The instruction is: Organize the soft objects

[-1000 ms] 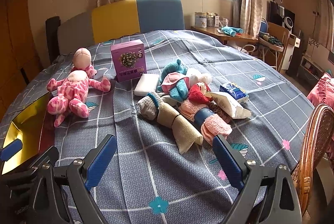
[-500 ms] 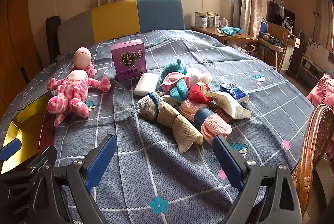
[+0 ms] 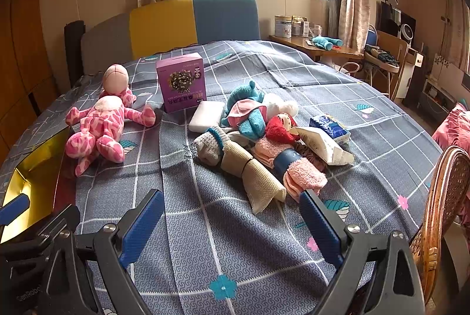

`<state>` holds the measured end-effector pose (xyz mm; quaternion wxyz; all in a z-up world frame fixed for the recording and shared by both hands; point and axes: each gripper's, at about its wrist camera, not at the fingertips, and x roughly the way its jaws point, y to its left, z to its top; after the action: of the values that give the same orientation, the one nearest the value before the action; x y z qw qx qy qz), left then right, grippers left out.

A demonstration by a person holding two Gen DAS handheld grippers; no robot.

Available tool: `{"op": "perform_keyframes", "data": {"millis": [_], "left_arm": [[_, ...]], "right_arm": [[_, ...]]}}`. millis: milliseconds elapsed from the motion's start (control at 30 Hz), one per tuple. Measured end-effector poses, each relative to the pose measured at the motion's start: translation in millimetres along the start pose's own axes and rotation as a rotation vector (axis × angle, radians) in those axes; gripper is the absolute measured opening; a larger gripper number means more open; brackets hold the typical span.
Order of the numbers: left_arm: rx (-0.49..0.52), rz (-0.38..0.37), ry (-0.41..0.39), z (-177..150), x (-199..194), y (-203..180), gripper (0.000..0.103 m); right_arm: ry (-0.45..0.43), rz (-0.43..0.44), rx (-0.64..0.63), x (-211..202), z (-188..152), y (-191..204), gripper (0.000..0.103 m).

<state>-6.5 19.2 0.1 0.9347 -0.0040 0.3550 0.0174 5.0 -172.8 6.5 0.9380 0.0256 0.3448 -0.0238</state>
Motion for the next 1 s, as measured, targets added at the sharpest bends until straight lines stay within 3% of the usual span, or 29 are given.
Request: {"op": "perform_keyframes", "data": {"millis": [433, 500, 633, 833, 1000], "left_arm": [[0.007, -0.020, 0.011, 0, 3, -3, 0.102], [0.006, -0.055, 0.018, 1, 4, -4, 0.103], [-0.040, -0.199, 0.036, 6, 6, -2, 0.103], [-0.006, -0.241, 0.085, 22, 19, -14, 0.103], [-0.013, -0.310, 0.195, 42, 48, -27, 0.103]], "right_arm": [[0.002, 0.000, 0.001, 1, 0, 0, 0.095], [0.001, 0.000, 0.000, 1, 0, 0, 0.095], [-0.008, -0.007, 0.009, 3, 7, -11, 0.095], [0.027, -0.016, 0.095, 11, 29, -56, 0.095], [0.068, -0.014, 0.120, 15, 37, -91, 0.095]]}}
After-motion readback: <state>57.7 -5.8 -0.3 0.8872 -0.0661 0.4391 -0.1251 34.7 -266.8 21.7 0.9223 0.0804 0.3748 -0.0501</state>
